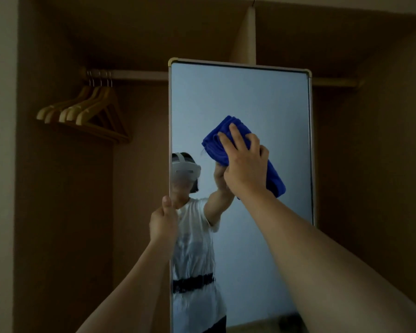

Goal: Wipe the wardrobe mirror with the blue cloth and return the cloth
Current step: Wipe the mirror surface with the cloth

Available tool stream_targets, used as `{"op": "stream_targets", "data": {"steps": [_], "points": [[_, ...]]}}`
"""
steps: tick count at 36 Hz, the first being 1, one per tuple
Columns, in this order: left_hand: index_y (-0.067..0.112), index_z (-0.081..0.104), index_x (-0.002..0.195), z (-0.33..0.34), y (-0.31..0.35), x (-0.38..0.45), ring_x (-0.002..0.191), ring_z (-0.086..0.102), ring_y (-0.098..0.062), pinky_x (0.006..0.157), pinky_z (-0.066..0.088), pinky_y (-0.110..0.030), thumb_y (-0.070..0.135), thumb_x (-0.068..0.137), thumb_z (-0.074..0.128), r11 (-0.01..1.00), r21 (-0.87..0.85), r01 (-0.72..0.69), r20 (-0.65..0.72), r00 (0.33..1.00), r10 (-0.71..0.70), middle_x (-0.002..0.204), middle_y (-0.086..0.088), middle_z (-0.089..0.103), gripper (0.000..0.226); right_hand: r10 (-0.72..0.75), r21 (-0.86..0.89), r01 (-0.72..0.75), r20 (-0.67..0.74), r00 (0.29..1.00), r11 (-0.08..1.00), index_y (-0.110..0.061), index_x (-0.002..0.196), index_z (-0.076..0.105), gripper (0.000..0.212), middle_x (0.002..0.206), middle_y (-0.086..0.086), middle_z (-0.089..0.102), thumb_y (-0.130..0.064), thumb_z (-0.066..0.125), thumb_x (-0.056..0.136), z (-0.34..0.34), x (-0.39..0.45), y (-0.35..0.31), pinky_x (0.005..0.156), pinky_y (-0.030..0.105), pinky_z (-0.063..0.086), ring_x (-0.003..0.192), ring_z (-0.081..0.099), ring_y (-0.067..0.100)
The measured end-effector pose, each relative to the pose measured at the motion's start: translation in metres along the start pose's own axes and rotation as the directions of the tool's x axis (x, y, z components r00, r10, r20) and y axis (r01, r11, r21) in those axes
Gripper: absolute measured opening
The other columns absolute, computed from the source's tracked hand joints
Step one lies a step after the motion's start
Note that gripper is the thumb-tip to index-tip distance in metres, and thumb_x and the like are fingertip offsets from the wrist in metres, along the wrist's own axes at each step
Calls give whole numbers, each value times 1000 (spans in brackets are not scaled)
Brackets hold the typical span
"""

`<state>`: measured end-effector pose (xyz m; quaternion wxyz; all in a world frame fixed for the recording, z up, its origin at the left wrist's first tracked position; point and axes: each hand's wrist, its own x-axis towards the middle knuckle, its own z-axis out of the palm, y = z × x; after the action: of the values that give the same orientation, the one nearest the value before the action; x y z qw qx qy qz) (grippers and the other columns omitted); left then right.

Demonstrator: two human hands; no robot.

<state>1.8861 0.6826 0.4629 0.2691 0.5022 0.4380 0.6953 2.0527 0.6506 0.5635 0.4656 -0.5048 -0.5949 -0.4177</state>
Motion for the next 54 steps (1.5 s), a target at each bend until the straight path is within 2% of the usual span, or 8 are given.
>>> {"op": "stream_targets", "data": {"steps": [5, 10, 15, 21, 27, 35, 41, 54], "points": [[13, 47, 62, 1, -1, -1, 52, 41, -17, 58, 34, -32, 51, 97, 28, 1000, -12, -18, -7, 1000, 18, 56, -3, 44, 54, 27, 28, -26, -51, 998, 999, -21, 135, 52, 61, 146, 4, 44, -13, 61, 75, 9, -38, -8, 89, 54, 44, 121, 47, 37], [16, 51, 68, 0, 2, 0, 59, 49, -17, 57, 39, -28, 48, 99, 26, 999, 43, -32, -51, 998, 35, 65, -5, 53, 51, -89, -23, 87, -93, 992, 996, -22, 130, 58, 65, 141, 2, 50, -16, 73, 67, 30, -104, -10, 85, 50, 47, 113, 54, 34], [16, 49, 65, 2, 0, 0, 55, 44, -13, 53, 36, -26, 47, 99, 26, 997, 50, -51, -73, 996, 54, 62, -3, 49, 51, -85, 3, 86, -86, 993, 996, -21, 128, 59, 64, 140, 2, 51, -17, 73, 66, 25, -83, -2, 85, 49, 46, 114, 53, 34], [14, 52, 65, 3, -4, 2, 56, 48, -18, 56, 38, -29, 53, 96, 27, 999, 32, -38, -67, 997, 40, 62, -6, 51, 55, 68, 41, -68, -4, 998, 997, -23, 143, 39, 68, 154, 2, 30, -17, 59, 78, -2, -1, 15, 99, 52, 34, 131, 32, 35], [11, 47, 63, 1, -5, 2, 54, 43, -20, 54, 36, -31, 54, 96, 27, 998, 37, -46, -54, 997, 48, 58, -7, 46, 58, 243, -63, -240, 46, 969, 969, -27, 150, 18, 73, 160, 0, 11, -19, 53, 86, -16, 46, 54, 102, 46, 30, 136, 22, 32], [10, 54, 70, 3, -5, 0, 58, 52, -22, 55, 40, -29, 54, 96, 22, 990, 84, -111, -67, 991, 117, 63, -10, 54, 60, 450, -70, -448, 31, 892, 891, -24, 149, 25, 69, 159, 2, 17, -20, 54, 86, -9, -13, 81, 102, 49, 32, 134, 26, 33], [9, 51, 67, 2, -6, 0, 60, 49, -22, 59, 39, -31, 53, 96, 23, 992, 72, -103, -72, 991, 108, 63, -11, 52, 59, 481, -63, -478, 57, 875, 876, -25, 148, 30, 70, 158, 0, 20, -18, 55, 83, 5, -66, 76, 100, 46, 32, 131, 31, 30], [8, 52, 70, 3, -5, 0, 60, 50, -23, 59, 40, -32, 53, 96, 25, 995, 72, -68, -85, 994, 74, 65, -12, 53, 59, 457, -89, -449, 115, 882, 889, -30, 150, 20, 65, 159, -5, 12, -20, 49, 92, -32, 13, 125, 98, 41, 34, 130, 28, 27]]}}
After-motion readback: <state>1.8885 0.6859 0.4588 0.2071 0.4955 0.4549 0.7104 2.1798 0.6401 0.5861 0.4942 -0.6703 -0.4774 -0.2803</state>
